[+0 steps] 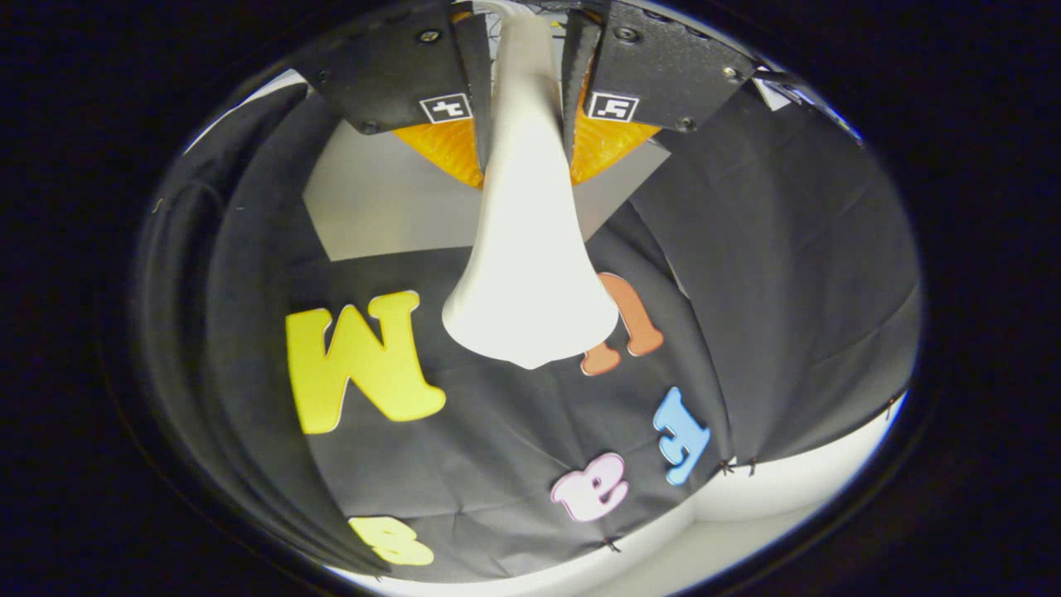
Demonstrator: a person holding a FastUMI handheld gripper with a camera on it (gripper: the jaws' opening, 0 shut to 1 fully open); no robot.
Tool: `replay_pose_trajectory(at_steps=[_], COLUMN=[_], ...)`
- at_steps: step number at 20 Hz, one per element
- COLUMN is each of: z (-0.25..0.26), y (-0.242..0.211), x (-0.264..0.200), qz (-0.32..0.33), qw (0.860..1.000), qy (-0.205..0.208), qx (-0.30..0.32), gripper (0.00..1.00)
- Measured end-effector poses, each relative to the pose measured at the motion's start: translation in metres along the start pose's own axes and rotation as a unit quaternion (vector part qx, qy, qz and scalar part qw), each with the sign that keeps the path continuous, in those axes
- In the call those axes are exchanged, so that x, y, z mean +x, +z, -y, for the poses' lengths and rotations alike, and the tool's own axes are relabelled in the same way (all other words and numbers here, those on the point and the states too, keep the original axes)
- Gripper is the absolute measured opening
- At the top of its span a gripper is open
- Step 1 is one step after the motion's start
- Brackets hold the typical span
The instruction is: Iron the clothes twice with a garment steamer, once on the left side and once on the right side.
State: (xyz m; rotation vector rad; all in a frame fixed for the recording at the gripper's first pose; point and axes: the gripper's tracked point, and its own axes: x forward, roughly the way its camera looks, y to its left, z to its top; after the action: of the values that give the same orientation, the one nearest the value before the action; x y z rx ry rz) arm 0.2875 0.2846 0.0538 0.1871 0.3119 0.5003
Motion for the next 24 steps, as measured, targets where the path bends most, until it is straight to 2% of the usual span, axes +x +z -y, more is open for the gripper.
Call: replay_pose_trajectory(at_steps=[4, 8, 12, 17, 24], z=[0.007, 0.030, 0.067, 0.105, 0.137], y=[0.013, 0.033, 0.057, 0.101, 0.173], x=[-0.085, -0.167, -0.220, -0.253, -0.238], qz=[0.048, 0.105, 0.144, 0.180, 0.212], qw=[0.999, 0.994, 0.987, 0.977, 0.967], qy=[0.002, -0.027, -0.071, -0.111, -0.144], qx=[0.017, 0.018, 0.021, 0.021, 0.005], gripper=[0.38, 0.38, 0.37, 0.37, 0.38])
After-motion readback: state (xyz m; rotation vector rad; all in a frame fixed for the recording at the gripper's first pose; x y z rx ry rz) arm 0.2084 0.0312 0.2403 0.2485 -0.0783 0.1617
